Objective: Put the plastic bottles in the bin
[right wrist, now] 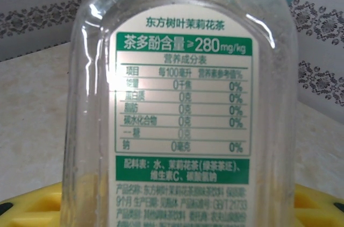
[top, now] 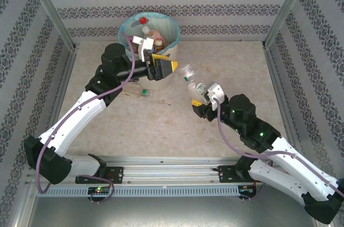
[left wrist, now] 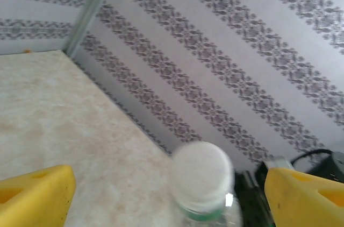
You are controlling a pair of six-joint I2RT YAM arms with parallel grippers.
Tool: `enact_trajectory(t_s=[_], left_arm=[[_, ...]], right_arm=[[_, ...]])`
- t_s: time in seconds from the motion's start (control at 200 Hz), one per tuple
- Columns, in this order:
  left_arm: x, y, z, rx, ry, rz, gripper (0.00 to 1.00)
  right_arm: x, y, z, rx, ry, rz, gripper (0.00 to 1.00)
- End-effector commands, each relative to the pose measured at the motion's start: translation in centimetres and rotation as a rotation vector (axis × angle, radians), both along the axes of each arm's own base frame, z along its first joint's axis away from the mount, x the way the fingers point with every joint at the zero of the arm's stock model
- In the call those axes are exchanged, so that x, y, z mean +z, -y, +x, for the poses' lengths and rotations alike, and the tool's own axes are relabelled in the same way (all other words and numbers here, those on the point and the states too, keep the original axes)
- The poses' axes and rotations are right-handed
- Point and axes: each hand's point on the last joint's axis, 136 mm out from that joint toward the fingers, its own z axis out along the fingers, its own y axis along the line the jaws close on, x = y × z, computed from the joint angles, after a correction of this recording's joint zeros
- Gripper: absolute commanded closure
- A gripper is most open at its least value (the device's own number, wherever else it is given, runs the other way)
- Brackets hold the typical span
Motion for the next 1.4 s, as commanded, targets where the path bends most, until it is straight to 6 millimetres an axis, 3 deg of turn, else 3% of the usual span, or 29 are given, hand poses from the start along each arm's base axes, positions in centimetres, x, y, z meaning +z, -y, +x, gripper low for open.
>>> enact_trajectory(t_s=[0.0, 0.12, 0.335, 0.555, 0.794, 0.934, 1.049, 1.244, 1.324, 1.394], left_arm=[[1.5, 0.9, -2.0, -0.074, 0.068, -0.025, 0.08], [-1.5, 1.5, -1.1, -0.017, 0.038, 0.087, 0.09], [-3.6, 4.1, -1.1, -0.057, 0.021, 0.114, 0.09], [-3.1, 4.7, 0.7, 0.012, -0.003, 0.055, 0.14], [-2.6, 3.8, 1.4, 0.082, 0.024, 0.076, 0.32], [-2.7, 3.8, 1.6, 0.095, 0.019, 0.085, 0.61], [-2.4, 3.8, 1.5, 0.087, 0.049, 0.106, 0.70], [0.7, 2.8, 3.3, 0.182, 0.169, 0.135, 1.00], [3.0, 2.6, 4.0, 0.200, 0.199, 0.119, 1.00], [5.1, 2.3, 4.3, 0.228, 0.258, 0.107, 1.00]], right_arm=[[2.3, 0.5, 1.2, -0.064, 0.032, 0.062, 0.62], [2.3, -0.3, 1.7, -0.050, 0.020, 0.097, 0.62], [1.6, -2.3, 1.6, 0.032, -0.014, 0.124, 0.62], [1.5, -3.2, 1.6, 0.068, -0.028, 0.128, 0.62], [0.4, -3.6, 1.1, 0.094, -0.075, 0.133, 0.62], [-0.4, -3.6, 0.8, 0.096, -0.101, 0.131, 0.60], [-0.2, -3.3, 1.3, 0.063, -0.100, 0.138, 0.52], [3.3, -1.0, 2.6, -0.097, -0.079, 0.198, 0.15], [4.6, -0.1, 2.5, -0.131, -0.052, 0.226, 0.03], [5.4, 1.0, 2.4, -0.174, -0.035, 0.260, 0.02]])
